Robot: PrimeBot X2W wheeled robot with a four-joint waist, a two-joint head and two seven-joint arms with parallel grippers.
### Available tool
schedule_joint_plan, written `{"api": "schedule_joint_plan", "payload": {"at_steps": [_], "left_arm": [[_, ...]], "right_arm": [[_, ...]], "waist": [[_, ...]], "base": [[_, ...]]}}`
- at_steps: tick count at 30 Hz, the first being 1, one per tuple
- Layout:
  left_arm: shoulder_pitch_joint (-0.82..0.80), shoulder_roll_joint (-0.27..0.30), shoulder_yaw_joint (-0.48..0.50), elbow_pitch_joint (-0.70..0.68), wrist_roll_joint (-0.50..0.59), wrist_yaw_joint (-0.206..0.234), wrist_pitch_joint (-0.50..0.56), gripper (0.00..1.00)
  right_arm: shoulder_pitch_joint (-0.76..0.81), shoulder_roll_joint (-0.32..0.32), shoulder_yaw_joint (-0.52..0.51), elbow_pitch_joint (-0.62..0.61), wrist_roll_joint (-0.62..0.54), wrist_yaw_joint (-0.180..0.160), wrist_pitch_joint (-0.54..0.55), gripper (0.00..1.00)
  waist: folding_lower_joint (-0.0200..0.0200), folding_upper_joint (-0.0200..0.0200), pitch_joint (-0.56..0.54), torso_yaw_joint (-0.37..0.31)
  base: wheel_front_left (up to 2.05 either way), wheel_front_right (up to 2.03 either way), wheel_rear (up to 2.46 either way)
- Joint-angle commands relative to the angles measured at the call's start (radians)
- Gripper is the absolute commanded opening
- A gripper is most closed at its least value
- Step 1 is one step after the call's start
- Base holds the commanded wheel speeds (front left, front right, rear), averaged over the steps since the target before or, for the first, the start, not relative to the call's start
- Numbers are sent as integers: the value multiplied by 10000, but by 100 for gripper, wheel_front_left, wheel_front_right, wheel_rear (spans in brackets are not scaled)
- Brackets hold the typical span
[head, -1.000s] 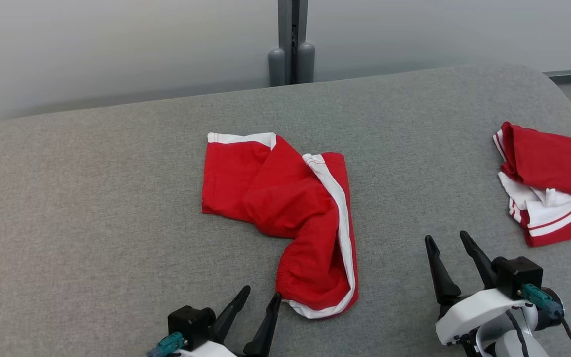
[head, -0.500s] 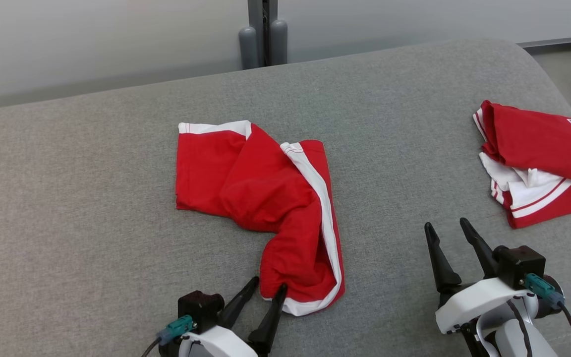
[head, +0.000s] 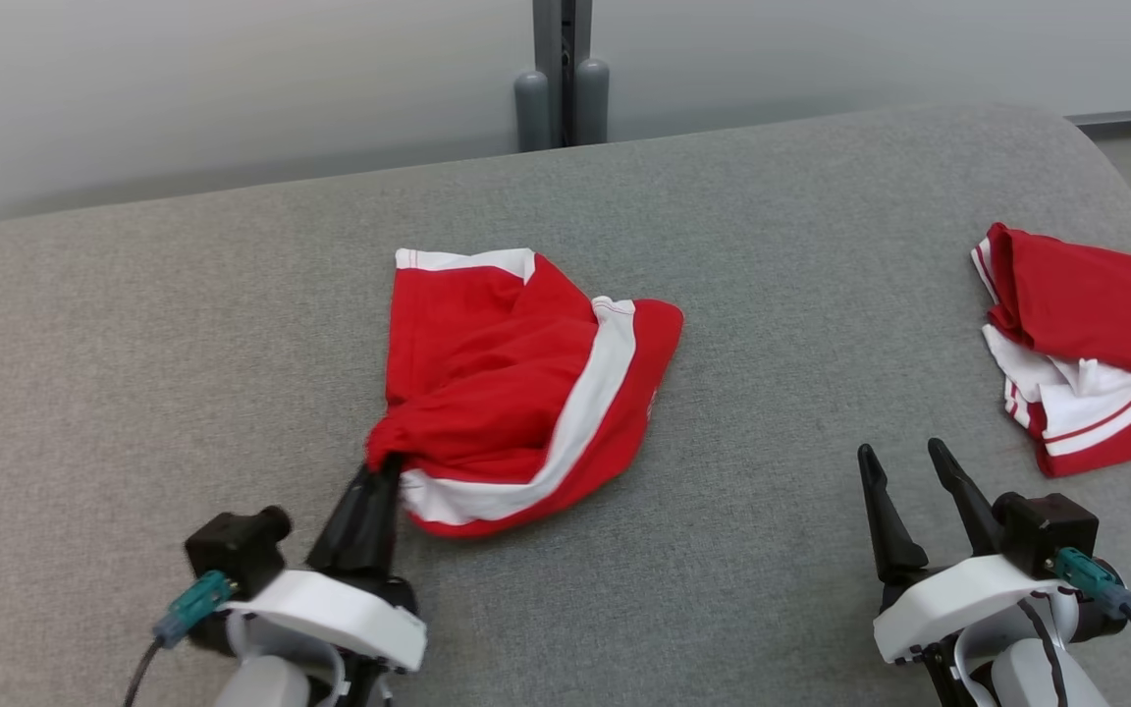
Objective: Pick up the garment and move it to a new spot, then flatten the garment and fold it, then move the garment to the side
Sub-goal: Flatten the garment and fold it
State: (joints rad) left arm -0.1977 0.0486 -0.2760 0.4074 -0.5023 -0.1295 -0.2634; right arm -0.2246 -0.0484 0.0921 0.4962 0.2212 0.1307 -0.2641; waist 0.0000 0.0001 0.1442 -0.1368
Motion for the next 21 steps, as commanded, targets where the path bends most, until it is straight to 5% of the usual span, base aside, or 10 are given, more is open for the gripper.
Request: {"api": "schedule_joint_plan", "payload": {"at_steps": [1,21], "left_arm": [[119,52,544,191,140,107,-14,0],[-2102,246,2558,3888,1048,1396,-14,0]], "right_arm": [[73,-51,36,12,98,-1,0,100],[-126,-52,219,0,-118,1,0,100]], "waist": [[0,-1,-97,139],[0,-1,307,-92]], "base": [[0,0,0],[0,0,0]]}}
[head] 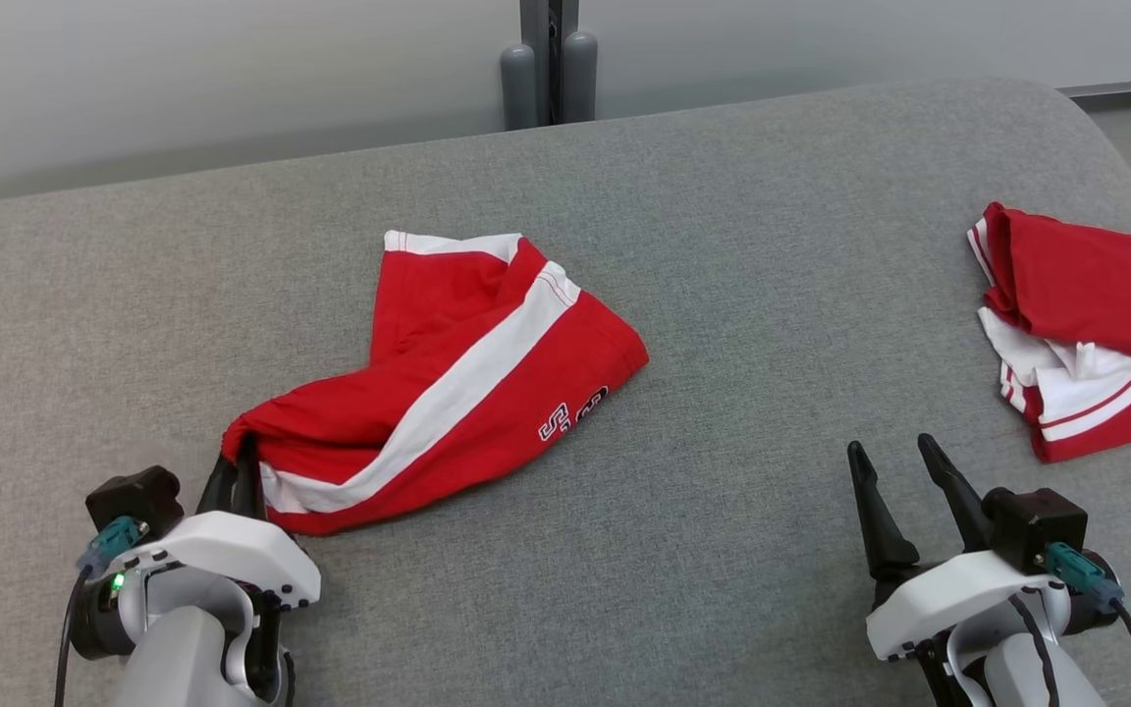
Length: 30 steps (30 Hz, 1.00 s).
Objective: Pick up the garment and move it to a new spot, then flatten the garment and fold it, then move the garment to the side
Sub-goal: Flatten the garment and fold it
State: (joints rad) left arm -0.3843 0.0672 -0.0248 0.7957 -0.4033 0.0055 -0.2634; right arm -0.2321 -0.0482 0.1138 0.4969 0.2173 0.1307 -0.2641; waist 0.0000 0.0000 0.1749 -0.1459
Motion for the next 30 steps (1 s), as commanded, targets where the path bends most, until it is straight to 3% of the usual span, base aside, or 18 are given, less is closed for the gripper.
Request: {"api": "schedule_joint_plan", "payload": {"at_steps": [1,2,3,4,12,19,24,30], "left_arm": [[-263,54,51,177,116,72,-14,0],[-296,39,120,245,85,82,-14,5],[-335,31,178,261,100,125,-14,34],[-345,23,204,238,197,131,-14,100],[1016,-79,1121,-1499,814,405,-14,100],[2433,-132,1484,-2721,1425,326,-14,100],[3297,-146,1368,-3492,2028,61,-14,100],[3998,-146,1210,-3694,2080,109,-14,100]], "right_arm": [[-67,-54,-5,8,-92,1,0,100],[-74,-56,-9,25,-96,-1,0,100],[-81,-53,-7,46,-88,1,0,100],[-90,-54,-5,67,-85,1,0,100],[127,-56,-29,44,-29,-1,0,100],[383,-56,-61,-56,14,1,0,100],[597,-56,-104,-132,48,1,0,100],[799,-57,-205,-78,-115,1,0,100]], "waist": [[0,0,-2,1],[0,0,-12,14],[0,0,-31,31],[0,0,-61,51],[0,0,-618,229],[0,0,-1038,370],[0,0,-1340,405],[0,0,-1570,453]], "base": [[0,0,0],[0,0,0],[0,0,0],[0,0,0],[0,0,0],[0,0,0],[0,0,0],[0,0,0]]}}
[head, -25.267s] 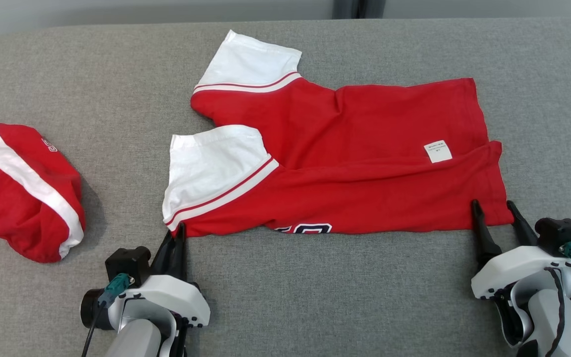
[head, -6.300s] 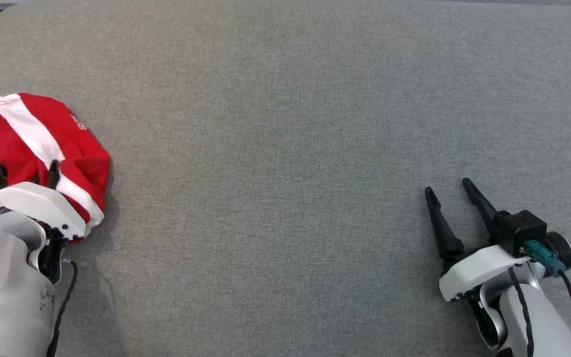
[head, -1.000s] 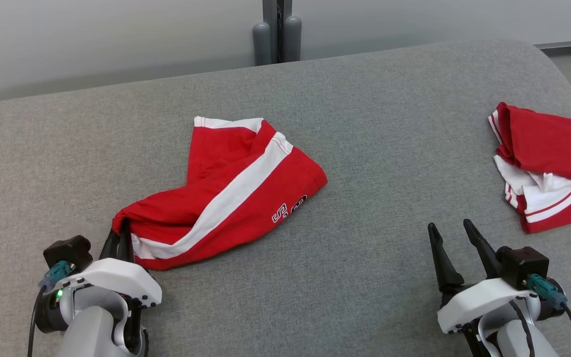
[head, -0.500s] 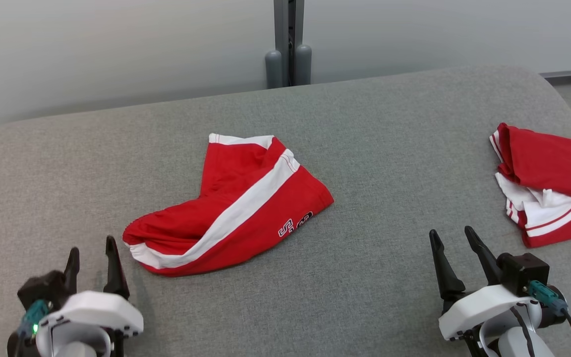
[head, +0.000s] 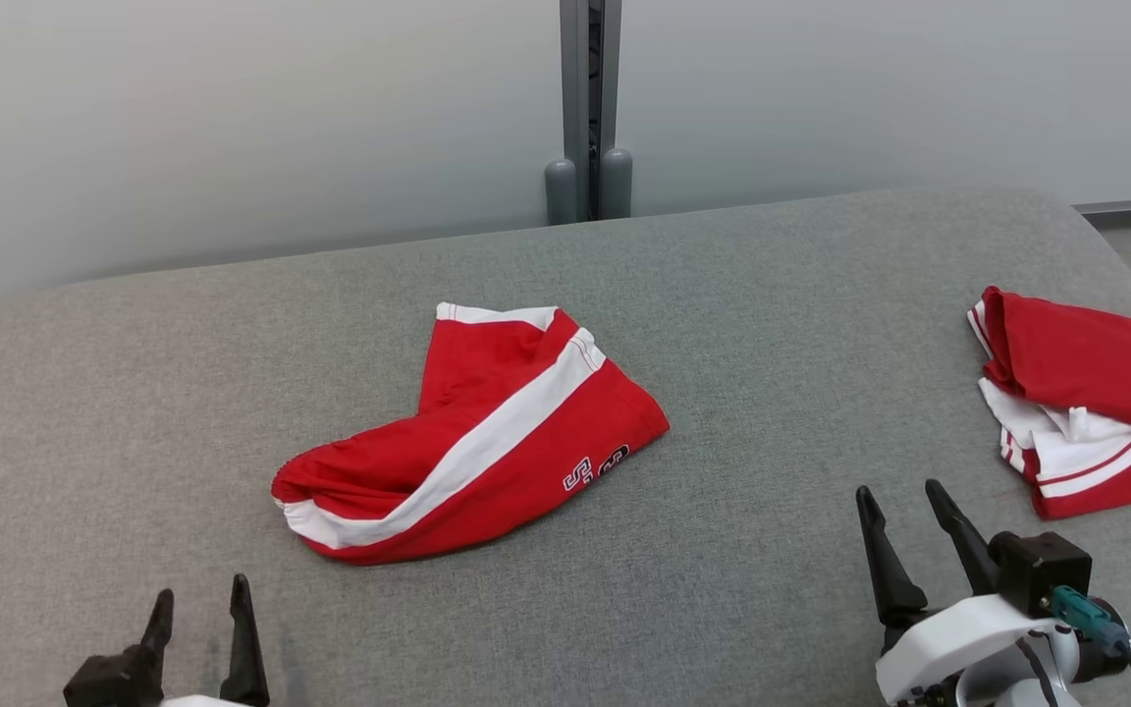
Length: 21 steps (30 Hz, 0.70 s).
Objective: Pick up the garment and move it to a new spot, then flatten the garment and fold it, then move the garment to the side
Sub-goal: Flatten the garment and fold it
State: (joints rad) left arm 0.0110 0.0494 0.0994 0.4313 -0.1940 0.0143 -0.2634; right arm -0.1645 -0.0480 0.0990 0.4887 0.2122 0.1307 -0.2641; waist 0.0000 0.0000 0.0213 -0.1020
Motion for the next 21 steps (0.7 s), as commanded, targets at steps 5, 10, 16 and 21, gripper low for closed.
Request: {"api": "schedule_joint_plan", "payload": {"at_steps": [5,10,16,21], "left_arm": [[303,34,-184,-24,-143,53,-14,100],[409,34,-413,-103,-278,159,-14,100],[234,31,-648,-181,-437,228,-14,100],[-245,39,-996,-210,-514,191,-14,100]], "right_arm": [[273,-56,-46,77,-111,1,0,100],[347,-58,-23,82,-91,1,0,100],[146,-56,45,57,-140,1,0,100],[-401,-52,262,-125,-128,1,0,100]], "waist": [[0,0,-130,99],[0,0,-100,225],[0,0,120,368],[0,0,727,721]], "base": [[0,0,0],[0,0,0],[0,0,0],[0,0,0]]}}
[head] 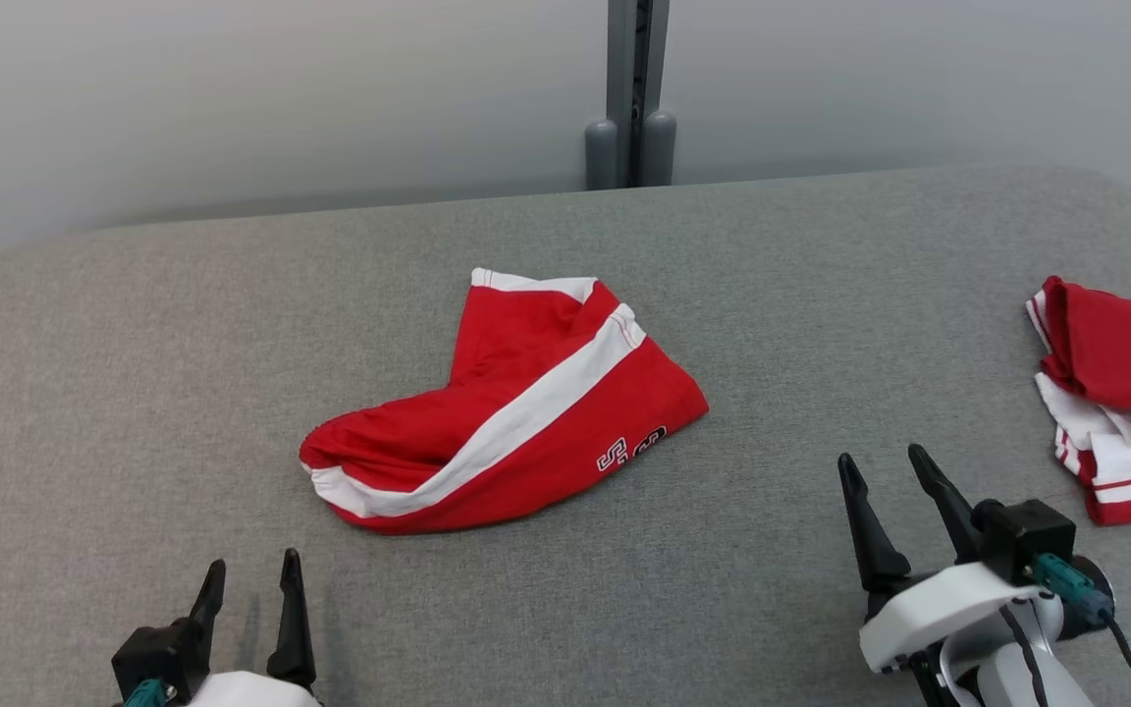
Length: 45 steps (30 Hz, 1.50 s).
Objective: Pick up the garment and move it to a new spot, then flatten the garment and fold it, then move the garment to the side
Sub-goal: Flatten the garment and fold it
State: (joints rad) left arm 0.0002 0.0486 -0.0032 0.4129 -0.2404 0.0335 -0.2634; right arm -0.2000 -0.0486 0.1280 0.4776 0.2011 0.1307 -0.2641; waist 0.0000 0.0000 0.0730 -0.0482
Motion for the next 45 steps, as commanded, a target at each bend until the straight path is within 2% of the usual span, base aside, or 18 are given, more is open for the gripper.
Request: {"api": "schedule_joint_plan", "payload": {"at_steps": [1,10,20,27,44,45], "left_arm": [[-247,42,-66,-20,-74,2,-14,100],[-1047,40,-839,-129,-224,16,-14,100],[-1346,40,-1316,-168,-484,161,-14,100],[-1364,41,-1367,-169,-535,200,-14,100],[-1416,41,-1538,-167,-606,226,-14,100],[-1396,41,-1543,-161,-603,228,-14,100]], "right_arm": [[-213,-51,31,6,-65,1,0,100],[-2290,-134,839,855,-286,1,0,100],[-4333,-685,2124,2749,1257,1,1,100],[-5265,-1189,3453,3339,2709,1,28,100],[-5932,-1673,5320,4097,4624,1,17,100],[-5956,-1694,5413,4129,4699,1,16,96]], "waist": [[0,0,333,282],[0,0,1299,1290],[0,0,1805,2026],[0,0,2015,2177],[0,0,2132,2393],[0,0,2126,2400]], "base": [[0,0,0],[0,0,0],[0,0,0],[0,0,0],[0,0,0],[0,0,0]]}}
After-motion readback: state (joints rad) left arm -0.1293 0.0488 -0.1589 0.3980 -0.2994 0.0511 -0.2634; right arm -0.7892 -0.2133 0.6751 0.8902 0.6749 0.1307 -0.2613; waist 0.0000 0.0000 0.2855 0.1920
